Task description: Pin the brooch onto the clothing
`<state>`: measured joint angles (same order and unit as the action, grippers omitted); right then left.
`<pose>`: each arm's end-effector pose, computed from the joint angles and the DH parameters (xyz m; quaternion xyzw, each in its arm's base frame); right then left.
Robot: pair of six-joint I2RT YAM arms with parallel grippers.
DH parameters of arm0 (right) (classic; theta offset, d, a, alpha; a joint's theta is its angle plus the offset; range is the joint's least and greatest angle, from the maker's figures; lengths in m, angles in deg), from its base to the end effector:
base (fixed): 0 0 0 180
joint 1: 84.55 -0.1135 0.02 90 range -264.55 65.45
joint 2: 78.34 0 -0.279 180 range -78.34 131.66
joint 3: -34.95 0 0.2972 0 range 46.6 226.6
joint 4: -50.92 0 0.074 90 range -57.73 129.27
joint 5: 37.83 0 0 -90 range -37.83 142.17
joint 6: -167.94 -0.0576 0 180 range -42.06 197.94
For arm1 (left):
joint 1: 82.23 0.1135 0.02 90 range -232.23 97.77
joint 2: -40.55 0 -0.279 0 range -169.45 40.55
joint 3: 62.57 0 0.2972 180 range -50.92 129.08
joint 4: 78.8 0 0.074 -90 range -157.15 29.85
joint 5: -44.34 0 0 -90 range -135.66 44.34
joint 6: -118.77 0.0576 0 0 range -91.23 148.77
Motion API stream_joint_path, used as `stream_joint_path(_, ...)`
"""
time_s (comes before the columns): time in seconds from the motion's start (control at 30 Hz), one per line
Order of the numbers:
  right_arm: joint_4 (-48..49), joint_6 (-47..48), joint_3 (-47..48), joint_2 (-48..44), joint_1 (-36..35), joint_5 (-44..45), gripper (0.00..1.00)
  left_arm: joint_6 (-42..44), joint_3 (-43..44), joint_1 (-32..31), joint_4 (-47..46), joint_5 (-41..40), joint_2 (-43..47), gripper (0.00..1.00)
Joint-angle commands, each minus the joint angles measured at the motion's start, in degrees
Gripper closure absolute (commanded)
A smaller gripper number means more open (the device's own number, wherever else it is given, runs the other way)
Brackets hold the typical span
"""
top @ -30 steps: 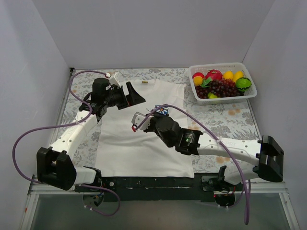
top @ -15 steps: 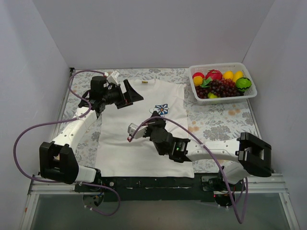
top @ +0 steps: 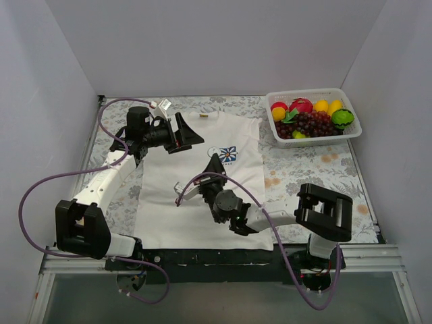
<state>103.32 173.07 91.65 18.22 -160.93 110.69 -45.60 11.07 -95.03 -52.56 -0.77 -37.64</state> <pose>0.1376 0.3593 0.2228 -0.5161 0.4207 -0.4126 0.6217 0.3399 -0.1189 0.3042 -0.2493 0.7869 -0.5552 0.1019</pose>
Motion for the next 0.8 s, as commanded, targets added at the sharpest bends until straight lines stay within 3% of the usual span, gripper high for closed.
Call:
stream_joint_path(0.0, 24.8, 13.1, -0.6, 2.6, -0.6, 0.5, 0.99, 0.7, 1.9, 0.4, -0.8, 4.4, 0.5, 0.02)
stream_joint_path(0.2, 36.5, 21.7, 0.3, 5.9, -1.1, -0.9, 0.99, 0.5, 1.0, 0.4, -2.3, 6.0, 0.2, 0.03)
stream_joint_path(0.47, 38.1, 23.1, 0.6, 6.8, -1.3, -1.2, 0.99, -0.4, -0.9, 0.4, -3.2, 8.8, -1.3, 0.13)
stream_joint_path(0.77, 39.6, 23.9, 1.3, 7.9, -1.3, -1.0, 0.99, -1.1, -2.8, 0.0, -4.7, 10.9, -3.3, 0.42)
